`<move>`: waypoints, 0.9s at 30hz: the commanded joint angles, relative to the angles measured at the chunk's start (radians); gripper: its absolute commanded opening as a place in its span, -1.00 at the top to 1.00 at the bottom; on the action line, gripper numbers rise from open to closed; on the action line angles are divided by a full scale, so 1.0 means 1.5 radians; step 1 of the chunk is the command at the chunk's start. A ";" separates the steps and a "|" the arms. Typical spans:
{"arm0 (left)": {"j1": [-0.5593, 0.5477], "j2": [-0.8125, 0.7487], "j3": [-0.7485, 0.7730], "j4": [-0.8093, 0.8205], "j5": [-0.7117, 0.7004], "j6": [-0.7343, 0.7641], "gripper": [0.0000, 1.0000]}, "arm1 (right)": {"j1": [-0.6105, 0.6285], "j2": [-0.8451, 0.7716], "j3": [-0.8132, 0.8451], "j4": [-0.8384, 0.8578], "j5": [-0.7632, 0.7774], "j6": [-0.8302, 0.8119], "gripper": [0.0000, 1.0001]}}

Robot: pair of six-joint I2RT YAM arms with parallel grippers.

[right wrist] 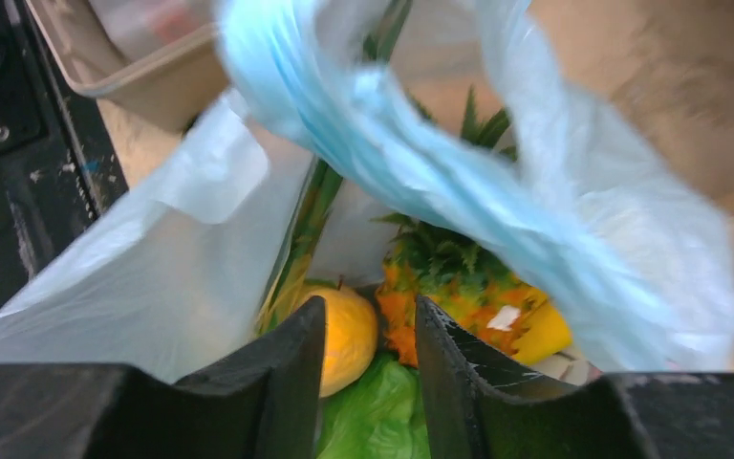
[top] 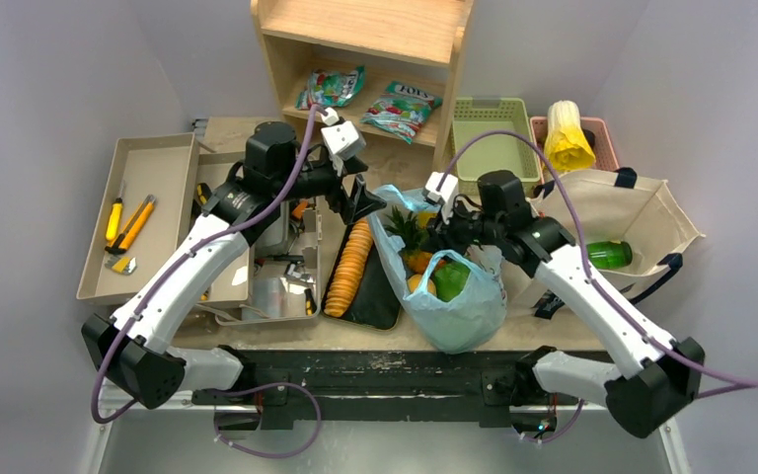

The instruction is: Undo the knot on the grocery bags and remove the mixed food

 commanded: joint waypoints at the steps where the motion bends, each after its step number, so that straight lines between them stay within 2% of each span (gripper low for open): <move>1: -0.006 0.002 0.011 -0.018 -0.028 0.018 -0.75 | 0.004 -0.098 -0.013 0.093 0.005 0.009 0.21; 5: -0.010 0.016 0.021 -0.031 -0.039 0.030 -0.75 | 0.004 -0.073 -0.028 0.070 0.023 0.024 0.31; 8: -0.010 0.033 0.029 -0.035 -0.048 0.018 -0.74 | 0.008 -0.046 -0.042 0.132 0.060 0.047 0.33; 13: -0.010 0.065 0.024 -0.029 -0.096 -0.020 -0.78 | 0.024 -0.016 -0.086 0.235 0.084 0.046 -0.09; 17: -0.013 0.097 0.041 -0.031 -0.200 -0.042 -0.94 | 0.026 0.027 -0.097 0.277 0.114 0.055 -0.37; 19: -0.014 0.110 0.051 -0.034 -0.207 -0.033 -0.95 | 0.026 0.043 -0.102 0.306 0.131 0.064 -0.51; 21: -0.014 0.129 0.068 -0.053 -0.198 -0.032 -0.89 | 0.026 0.057 -0.113 0.344 0.139 0.073 -0.56; 22: -0.014 0.137 0.080 -0.066 -0.191 -0.035 -0.82 | 0.026 0.065 -0.117 0.359 0.138 0.073 -0.56; 23: -0.014 0.144 0.087 -0.074 -0.178 -0.040 -0.64 | 0.026 0.074 -0.119 0.367 0.139 0.074 -0.58; 27: -0.014 0.145 0.083 -0.067 -0.131 -0.073 0.33 | 0.026 0.106 -0.126 0.380 0.140 0.060 -0.73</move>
